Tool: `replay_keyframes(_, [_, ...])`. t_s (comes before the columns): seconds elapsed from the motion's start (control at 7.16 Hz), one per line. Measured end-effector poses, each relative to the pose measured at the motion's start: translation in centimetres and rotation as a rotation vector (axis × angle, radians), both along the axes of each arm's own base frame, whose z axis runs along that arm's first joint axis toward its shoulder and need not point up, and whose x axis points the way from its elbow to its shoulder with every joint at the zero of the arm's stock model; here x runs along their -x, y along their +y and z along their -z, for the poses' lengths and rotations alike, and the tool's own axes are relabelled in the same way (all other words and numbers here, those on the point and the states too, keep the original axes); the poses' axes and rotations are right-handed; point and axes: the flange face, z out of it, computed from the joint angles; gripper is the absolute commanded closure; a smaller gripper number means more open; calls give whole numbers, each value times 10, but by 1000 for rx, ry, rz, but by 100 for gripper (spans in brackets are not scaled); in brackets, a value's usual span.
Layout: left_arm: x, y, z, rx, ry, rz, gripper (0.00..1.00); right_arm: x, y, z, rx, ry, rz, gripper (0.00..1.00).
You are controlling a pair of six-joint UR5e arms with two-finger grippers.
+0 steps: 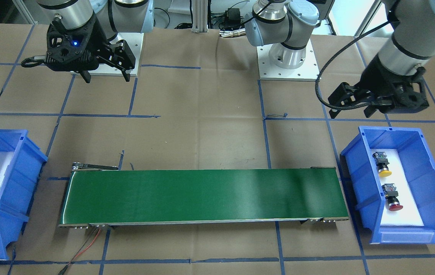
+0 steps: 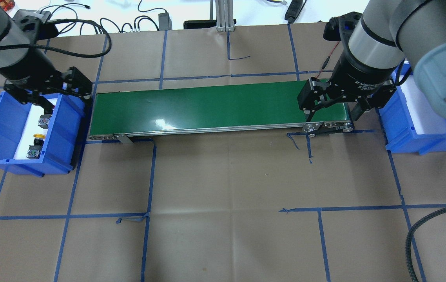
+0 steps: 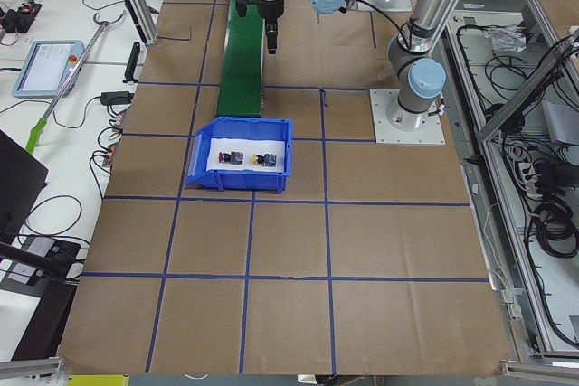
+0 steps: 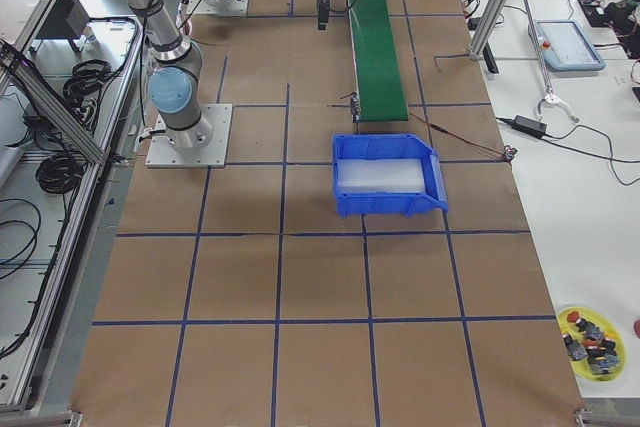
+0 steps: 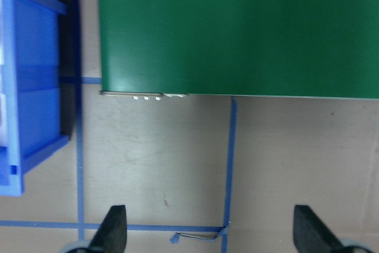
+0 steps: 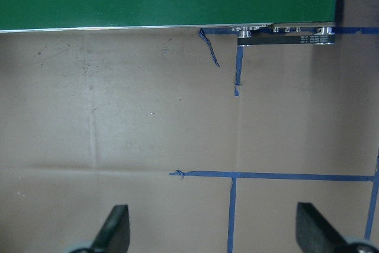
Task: Transport two buttons from left to right
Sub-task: 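Move the left gripper over the blue bin holding the buttons, then lower the left gripper into the bin and grasp the yellow button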
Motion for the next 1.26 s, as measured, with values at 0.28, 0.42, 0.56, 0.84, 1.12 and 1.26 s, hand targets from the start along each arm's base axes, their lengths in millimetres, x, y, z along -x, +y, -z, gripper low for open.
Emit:
replay_keyframes(0.28, [-70, 6, 7, -7, -3, 48, 0, 0, 0, 0, 1, 0, 0, 0])
replay_keyframes(0.42, [-109, 9, 14, -15, 2, 60, 0, 0, 0, 0, 1, 1, 0, 0])
replay_keyframes(0.56, [-144, 11, 23, -20, 9, 75, 0, 0, 0, 0, 1, 1, 0, 0])
replay_keyframes(0.84, [-186, 10, 45, -8, 5, 112, 0, 0, 0, 0, 1, 1, 1, 0])
replay_keyframes(1.12, [-203, -3, 75, 1, -1, 123, 1, 0, 0, 0, -1, 0, 2, 0])
replay_keyframes(1.26, [-209, -10, 90, 2, -1, 124, 1, 0, 0, 0, -1, -1, 2, 0])
